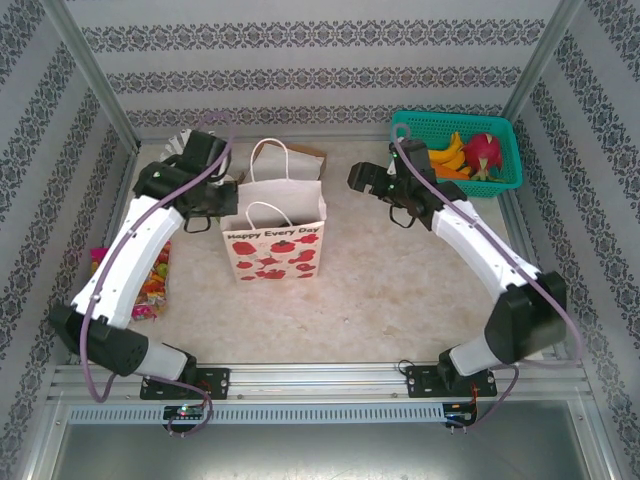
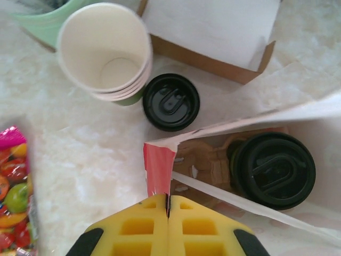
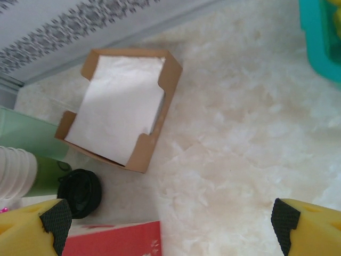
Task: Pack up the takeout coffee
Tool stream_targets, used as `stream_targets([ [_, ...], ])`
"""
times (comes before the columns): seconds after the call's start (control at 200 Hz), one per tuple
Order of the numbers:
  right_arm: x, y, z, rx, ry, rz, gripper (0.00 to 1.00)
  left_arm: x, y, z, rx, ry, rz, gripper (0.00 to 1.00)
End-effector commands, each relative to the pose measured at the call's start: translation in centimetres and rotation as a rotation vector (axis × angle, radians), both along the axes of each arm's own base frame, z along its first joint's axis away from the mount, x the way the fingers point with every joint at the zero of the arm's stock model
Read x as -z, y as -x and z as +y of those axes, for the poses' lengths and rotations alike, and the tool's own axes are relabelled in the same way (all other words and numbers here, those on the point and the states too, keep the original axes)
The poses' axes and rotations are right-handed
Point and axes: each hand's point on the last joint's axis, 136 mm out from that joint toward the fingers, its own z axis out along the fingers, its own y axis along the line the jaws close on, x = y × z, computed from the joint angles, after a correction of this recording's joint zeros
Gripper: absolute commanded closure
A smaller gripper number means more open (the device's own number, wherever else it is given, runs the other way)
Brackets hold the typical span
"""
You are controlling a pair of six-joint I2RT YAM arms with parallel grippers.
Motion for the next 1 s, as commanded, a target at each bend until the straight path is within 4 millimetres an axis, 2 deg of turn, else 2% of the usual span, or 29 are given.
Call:
stream_targets([
  [0.0, 0.2, -1.8, 3.1, 0.005, -0.107, 0.026, 0.06, 0.2, 2.4, 2.0, 0.0, -0.026, 0.031, 1.0],
  [0.075, 1.8, -2.7, 5.2, -0.013, -0.082, 0.068, 0.16, 0.3, 3.0, 3.7, -0.04, -0.057, 0.028, 1.0],
  [0.215, 5.3, -4.6, 7.8, 0.019, -0.048, 0.119, 0.24, 0.3, 3.4, 6.1, -0.112, -0.066, 0.009, 1.0],
  [0.41, 8.7, -6.6, 11.6, 0.032, -0.045, 0.158, 0.34, 0.5, 3.1, 5.6, -0.085, -0.023, -0.015, 1.0],
  [0.52, 10.8, -7.0, 12.1, 0.09, 0.03, 0.173, 0.34, 0.7, 3.1, 5.6, -0.086, -0.024, -0.022, 1.0],
  [0.609, 12.2, -7.6, 12.7, 0.119, 0.068, 0.176, 0.37, 0.9, 3.1, 5.5, -0.082, -0.014, -0.034, 1.0],
  [0.779, 13.5, -9.2, 14.4, 0.131, 0.091, 0.179, 0.46, 1.0, 3.2, 5.7, -0.076, -0.028, -0.044, 1.0],
  [0.909, 14.6, -9.8, 14.9, 0.142, 0.106, 0.182, 0.57, 1.2, 3.5, 5.5, -0.059, -0.026, -0.042, 1.0],
  [0.999, 15.2, -9.8, 14.9, 0.138, 0.126, 0.189, 0.6, 1.3, 3.5, 5.2, -0.046, -0.014, -0.041, 1.0],
])
